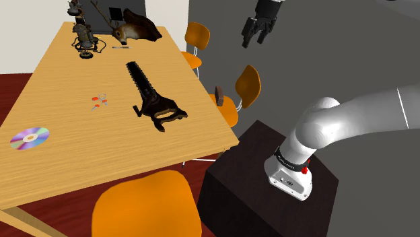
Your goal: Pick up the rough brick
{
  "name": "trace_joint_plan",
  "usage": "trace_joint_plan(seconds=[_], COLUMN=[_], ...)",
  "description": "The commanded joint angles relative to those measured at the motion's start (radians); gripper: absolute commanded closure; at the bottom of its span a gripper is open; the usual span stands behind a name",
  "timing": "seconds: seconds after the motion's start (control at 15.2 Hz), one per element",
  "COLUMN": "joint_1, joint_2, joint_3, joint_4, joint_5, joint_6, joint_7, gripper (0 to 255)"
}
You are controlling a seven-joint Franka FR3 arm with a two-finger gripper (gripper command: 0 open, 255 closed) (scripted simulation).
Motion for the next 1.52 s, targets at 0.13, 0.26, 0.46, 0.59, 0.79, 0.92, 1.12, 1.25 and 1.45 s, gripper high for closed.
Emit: trace_joint_plan(seconds=[0.13, 0.26, 0.46, 0.59, 0.79, 0.92, 1.12, 1.25, 1.45], joint_1=[-0.01, -0.019, -0.033, -0.041, -0.052, -0.058, -0.067, -0.073, -0.082], joint_2=[0.044, 0.093, 0.173, 0.231, 0.323, 0.388, 0.49, 0.561, 0.669], joint_3=[-0.016, -0.033, -0.057, -0.074, -0.099, -0.115, -0.139, -0.155, -0.176], joint_4=[-0.019, -0.033, -0.045, -0.047, -0.041, -0.031, -0.007, 0.014, 0.054], joint_5=[-0.005, -0.01, -0.014, -0.016, -0.014, -0.009, 0.003, 0.016, 0.043], joint_6=[0.058, 0.115, 0.2, 0.255, 0.334, 0.384, 0.454, 0.497, 0.555], joint_7=[0.005, 0.009, 0.015, 0.018, 0.021, 0.021, 0.018, 0.014, 0.003], gripper=[0, 0, 0, 0, 0, 0, 0, 0, 0])
